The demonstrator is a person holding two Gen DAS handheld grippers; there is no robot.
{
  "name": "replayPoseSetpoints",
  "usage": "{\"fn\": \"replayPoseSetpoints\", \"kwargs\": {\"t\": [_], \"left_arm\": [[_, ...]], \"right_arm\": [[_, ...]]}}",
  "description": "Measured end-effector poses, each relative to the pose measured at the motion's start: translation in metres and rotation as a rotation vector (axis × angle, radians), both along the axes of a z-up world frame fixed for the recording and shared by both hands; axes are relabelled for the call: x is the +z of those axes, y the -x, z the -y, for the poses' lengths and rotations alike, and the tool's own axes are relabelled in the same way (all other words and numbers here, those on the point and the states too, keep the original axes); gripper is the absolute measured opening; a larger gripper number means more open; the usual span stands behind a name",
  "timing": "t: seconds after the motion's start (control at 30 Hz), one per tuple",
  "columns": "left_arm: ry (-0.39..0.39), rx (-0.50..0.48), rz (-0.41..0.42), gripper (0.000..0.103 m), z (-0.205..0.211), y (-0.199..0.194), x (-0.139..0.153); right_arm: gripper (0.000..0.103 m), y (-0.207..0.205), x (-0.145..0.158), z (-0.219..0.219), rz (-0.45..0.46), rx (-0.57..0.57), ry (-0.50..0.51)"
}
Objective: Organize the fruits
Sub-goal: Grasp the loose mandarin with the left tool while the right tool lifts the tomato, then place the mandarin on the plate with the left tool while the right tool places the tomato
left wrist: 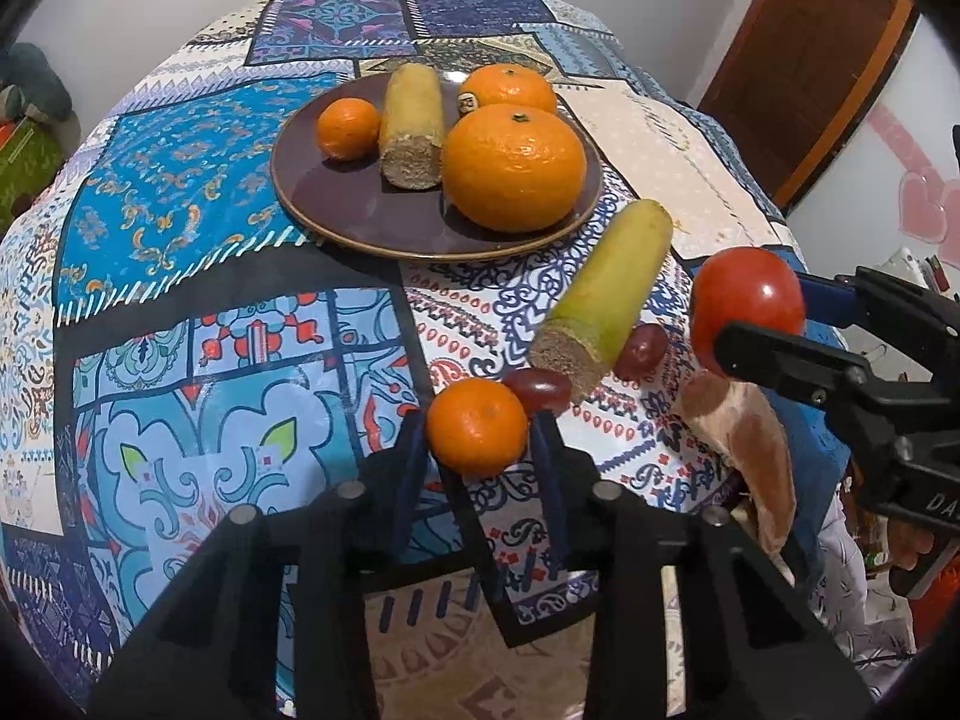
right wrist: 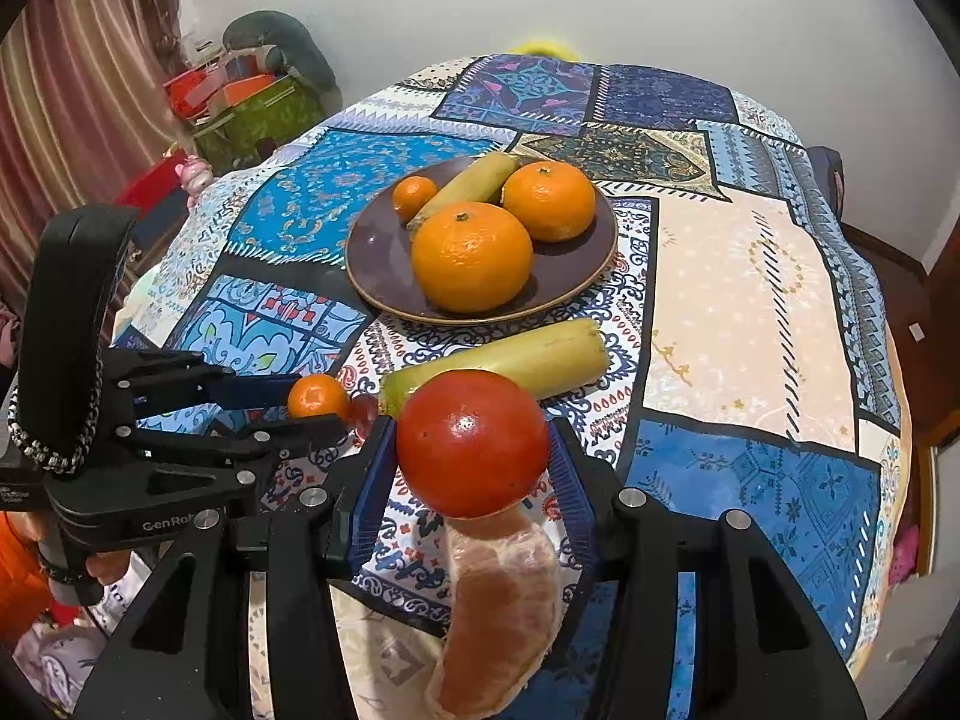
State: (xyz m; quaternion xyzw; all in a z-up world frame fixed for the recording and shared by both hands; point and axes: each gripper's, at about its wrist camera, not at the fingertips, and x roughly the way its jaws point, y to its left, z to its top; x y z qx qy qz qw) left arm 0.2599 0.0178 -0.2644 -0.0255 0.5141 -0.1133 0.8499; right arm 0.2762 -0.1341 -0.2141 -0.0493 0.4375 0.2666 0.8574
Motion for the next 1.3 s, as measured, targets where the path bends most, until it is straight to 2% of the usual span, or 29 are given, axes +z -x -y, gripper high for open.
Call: {"fn": "replayPoseSetpoints", "kwargs": {"t": [0.3, 0.67, 1.3], "left_arm": [[0.027, 0.018, 0.02, 0.034, -0.008, 0.001, 0.009], [0.039, 0.063, 0.082, 0.034, -0.028, -0.029, 0.034], [0.051, 0.059, 0.082, 0.034, -0.029, -0.085, 0.016]], "right_arm": [[0.047, -0.012, 0.001, 0.005, 0.006, -0.02, -0.009], [0.047, -0.044, 0.008, 0.011, 0.041, -0.066, -0.008], [0.047, -0.115, -0.004, -0.007, 0.081, -0.087, 0.021]]}}
